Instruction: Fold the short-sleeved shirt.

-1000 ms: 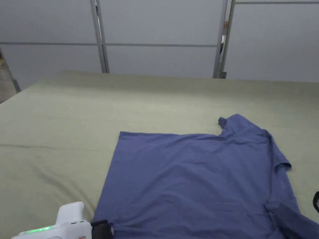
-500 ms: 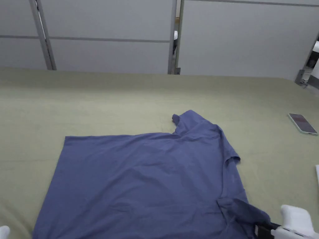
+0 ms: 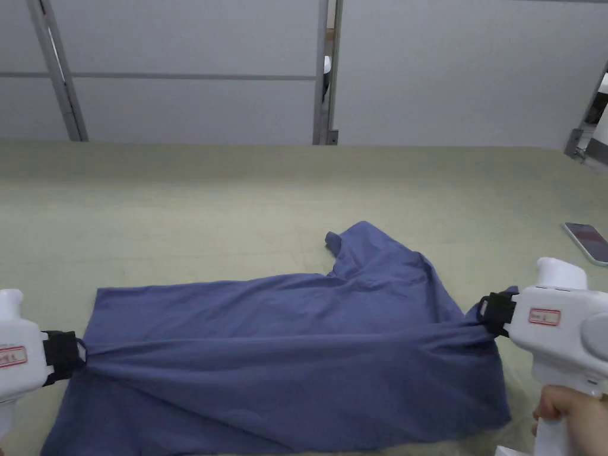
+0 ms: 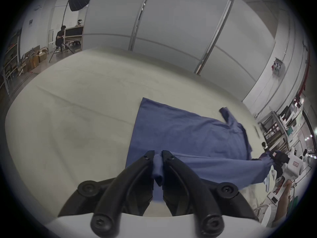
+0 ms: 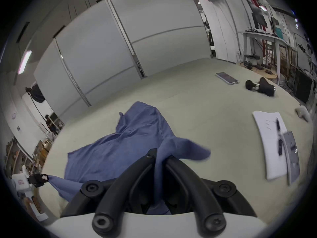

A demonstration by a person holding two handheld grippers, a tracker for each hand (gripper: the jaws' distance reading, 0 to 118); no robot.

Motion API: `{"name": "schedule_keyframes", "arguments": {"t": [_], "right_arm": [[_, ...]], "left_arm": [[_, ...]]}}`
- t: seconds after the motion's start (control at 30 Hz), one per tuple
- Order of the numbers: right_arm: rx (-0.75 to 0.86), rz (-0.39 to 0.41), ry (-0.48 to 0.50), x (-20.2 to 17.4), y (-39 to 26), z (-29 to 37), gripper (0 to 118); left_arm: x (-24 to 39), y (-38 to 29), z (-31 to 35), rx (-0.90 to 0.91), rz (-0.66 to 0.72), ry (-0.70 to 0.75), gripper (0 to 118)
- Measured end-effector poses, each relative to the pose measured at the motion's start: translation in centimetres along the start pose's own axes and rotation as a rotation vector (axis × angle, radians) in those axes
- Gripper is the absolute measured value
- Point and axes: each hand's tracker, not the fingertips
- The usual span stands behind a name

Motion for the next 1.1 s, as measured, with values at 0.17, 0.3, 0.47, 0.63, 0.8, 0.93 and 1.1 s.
{"name": "schedule_keyframes", "arguments": {"t": [0.17, 0.3, 0.47, 0.63, 0.8, 0.93, 1.1], "right_arm": [[-0.118, 0.027, -0.015, -1.3, -0.4, -7.3, 4], [-0.109, 0.106, -0.044, -1.2, -1.2, -7.7, 5], [0.122, 0.144, 0.054, -1.0, -2.2, 0.5, 113], [0.269, 0.204, 0.12, -1.5, -5.0, 8.6, 107], [0.32, 0.168, 0.161, -2.2, -7.3, 12.6, 2], [0.328, 0.178, 0.117, -2.5, -8.3, 13.4, 2], [0.296, 0.14, 0.116, -2.2, -8.7, 13.3, 2]], "left_arm": [[0.3, -0.2, -6.4, -0.089, -0.02, 0.076, 9], [-2.0, -0.4, -5.2, -0.026, 0.128, 0.033, 18], [-2.3, -2.0, 3.8, 0.213, 0.085, 0.017, 109], [-0.5, -5.3, 12.1, 0.403, 0.005, -0.074, 99], [1.2, -8.4, 14.3, 0.432, -0.12, -0.118, 0], [1.8, -9.9, 11.3, 0.337, -0.129, -0.035, 0], [-0.7, -9.2, 3.4, 0.032, -0.031, 0.087, 100]]}}
